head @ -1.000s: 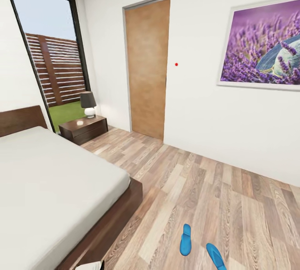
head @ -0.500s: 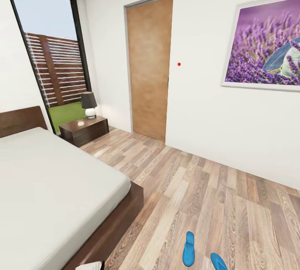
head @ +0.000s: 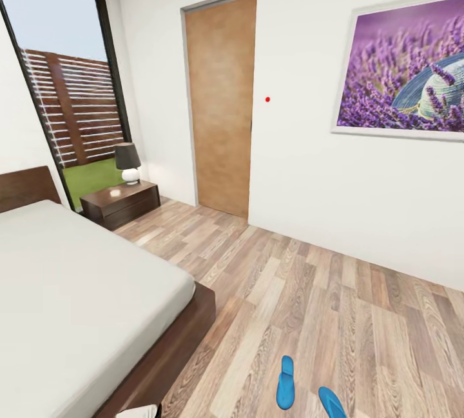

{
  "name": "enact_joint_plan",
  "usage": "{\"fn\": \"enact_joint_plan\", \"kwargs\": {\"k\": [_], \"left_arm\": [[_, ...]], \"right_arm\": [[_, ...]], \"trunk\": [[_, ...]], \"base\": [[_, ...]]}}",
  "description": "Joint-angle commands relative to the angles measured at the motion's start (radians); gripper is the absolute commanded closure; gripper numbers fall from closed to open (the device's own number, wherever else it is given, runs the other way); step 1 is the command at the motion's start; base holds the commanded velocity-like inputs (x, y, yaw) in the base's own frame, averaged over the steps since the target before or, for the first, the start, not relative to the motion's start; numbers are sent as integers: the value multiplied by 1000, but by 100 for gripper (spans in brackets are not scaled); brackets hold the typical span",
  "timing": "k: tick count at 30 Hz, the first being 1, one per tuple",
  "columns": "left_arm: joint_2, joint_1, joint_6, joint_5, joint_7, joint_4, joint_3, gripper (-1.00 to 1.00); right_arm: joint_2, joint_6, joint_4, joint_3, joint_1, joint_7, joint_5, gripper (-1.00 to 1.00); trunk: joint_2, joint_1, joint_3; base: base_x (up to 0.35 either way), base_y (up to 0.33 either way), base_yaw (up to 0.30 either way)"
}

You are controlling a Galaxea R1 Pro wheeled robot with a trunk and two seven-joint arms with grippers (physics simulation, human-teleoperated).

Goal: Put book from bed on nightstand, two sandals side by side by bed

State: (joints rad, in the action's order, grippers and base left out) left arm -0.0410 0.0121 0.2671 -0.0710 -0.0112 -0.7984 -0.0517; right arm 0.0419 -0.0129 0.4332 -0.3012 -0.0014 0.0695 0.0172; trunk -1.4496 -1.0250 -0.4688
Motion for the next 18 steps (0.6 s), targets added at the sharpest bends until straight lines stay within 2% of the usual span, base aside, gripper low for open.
{"fn": "enact_joint_plan", "kwargs": {"k": [1,5,14,18], "left_arm": [[0,0,1,-7,0,-1,0,-100],[0,0,1,-7,0,-1,0,-100],[0,0,1,-7,0,-1,0,-100],[0,0,1,-7,0,-1,0,-100]], "right_arm": [[0,-1,1,-1,0,1,2,-100],[1,-1,1,-1,0,1,3,-100],[0,-1,1,-1,0,1,1,-100],[0,-1,1,-1,0,1,3,-100]], "trunk": [[0,0,-1],[0,0,-1],[0,0,-1],[0,0,-1]], "base": [[0,0,-26],[0,0,-122],[0,0,-218],[0,0,-70]]}}
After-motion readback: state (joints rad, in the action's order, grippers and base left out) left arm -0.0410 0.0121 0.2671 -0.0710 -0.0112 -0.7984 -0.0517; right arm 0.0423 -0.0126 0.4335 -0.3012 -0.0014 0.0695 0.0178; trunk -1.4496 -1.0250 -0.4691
